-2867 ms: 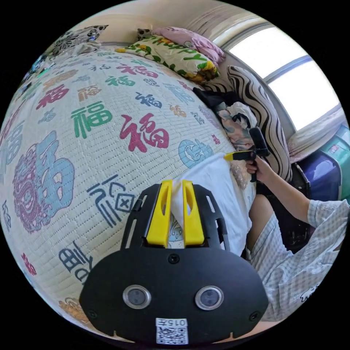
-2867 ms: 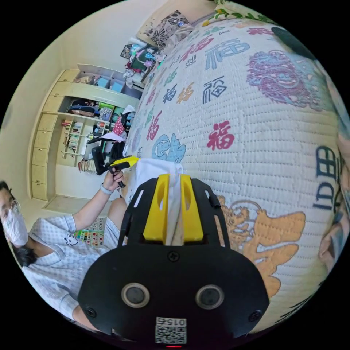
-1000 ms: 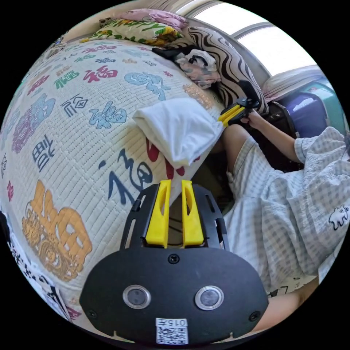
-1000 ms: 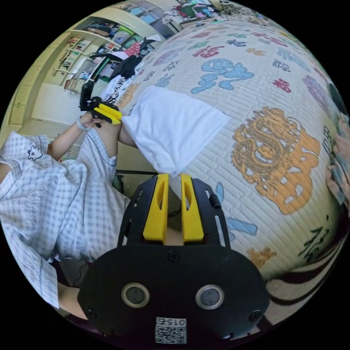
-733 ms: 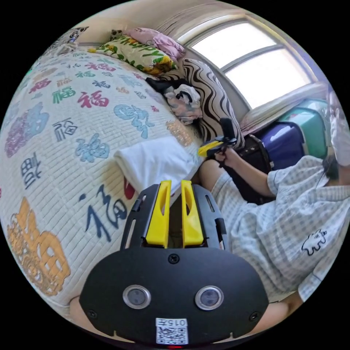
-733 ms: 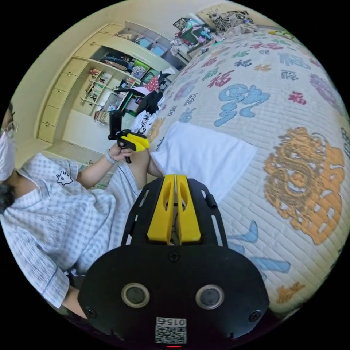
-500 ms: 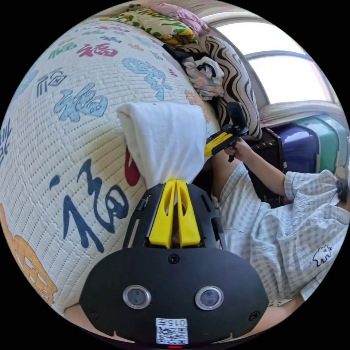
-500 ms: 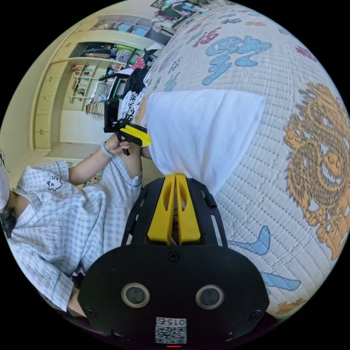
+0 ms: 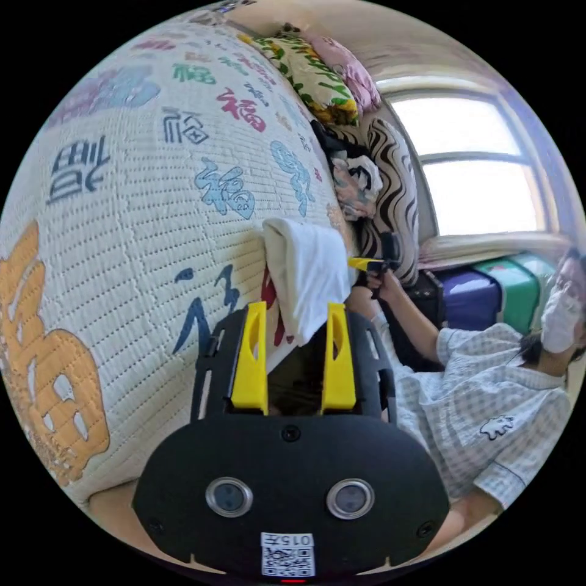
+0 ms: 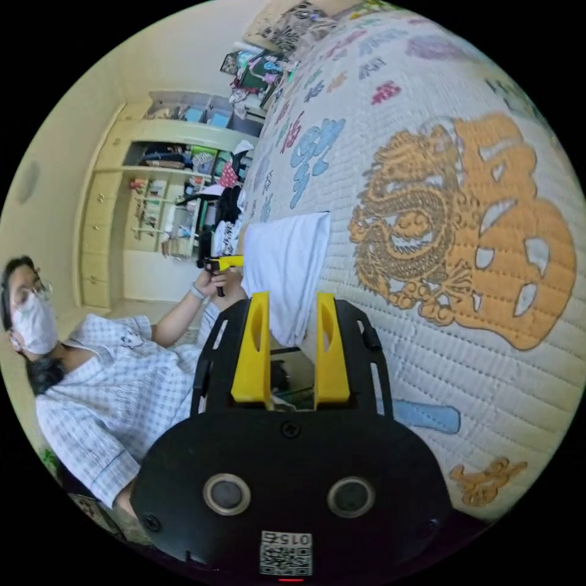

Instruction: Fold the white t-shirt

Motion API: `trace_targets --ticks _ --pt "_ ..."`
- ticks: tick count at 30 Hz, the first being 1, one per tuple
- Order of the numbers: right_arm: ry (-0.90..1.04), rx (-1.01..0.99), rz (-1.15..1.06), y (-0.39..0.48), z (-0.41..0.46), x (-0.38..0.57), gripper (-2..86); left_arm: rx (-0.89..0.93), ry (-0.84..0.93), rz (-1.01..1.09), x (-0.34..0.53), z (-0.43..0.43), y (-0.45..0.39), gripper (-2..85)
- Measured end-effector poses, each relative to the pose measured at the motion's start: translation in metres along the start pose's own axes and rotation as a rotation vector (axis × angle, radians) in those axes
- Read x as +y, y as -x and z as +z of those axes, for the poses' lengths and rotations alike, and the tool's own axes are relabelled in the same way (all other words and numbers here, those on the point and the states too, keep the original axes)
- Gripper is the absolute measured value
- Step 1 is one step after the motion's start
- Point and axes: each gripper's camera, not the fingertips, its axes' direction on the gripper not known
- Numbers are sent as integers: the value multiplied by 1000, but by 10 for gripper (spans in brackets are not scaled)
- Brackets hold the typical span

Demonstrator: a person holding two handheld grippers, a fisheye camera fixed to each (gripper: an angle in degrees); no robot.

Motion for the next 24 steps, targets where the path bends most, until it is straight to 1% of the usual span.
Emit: trace_targets --ticks 2,3,5,8,10,12,14,16,19,21,22,24 --pt "-22 -167 69 -40 11 -4 113 93 -14 -41 1 -5 15 144" --pt "-27 -203 76 -47 15 -6 113 129 -22 -47 1 -7 20 144" --pt "-38 -316 36 -64 34 -15 118 191 -35 -39 -1 -9 20 144" --pt "0 -368 -28 -67 63 -35 108 228 -20 3 -8 -5 7 139" --pt "37 -384 -23 -71 81 -48 89 240 10 26 -13 -2 -3 115" --pt "59 -414 -2 -77 95 -57 69 253 48 28 -14 -6 -9 66" --pt "58 -387 18 -78 106 -65 53 297 54 26 -9 -18 -12 52" --pt "31 -343 4 -70 110 -70 39 284 29 40 2 -42 -20 47" --pt "7 -323 -46 -40 130 -96 19 264 -45 86 30 -108 -37 40" --pt "34 -338 -121 -10 157 -125 13 241 -133 113 59 -183 -48 37" --pt "57 -353 -168 14 181 -149 11 226 -157 119 67 -203 -50 36" --pt "89 -377 -241 53 225 -190 8 153 -253 115 102 -289 -58 36"
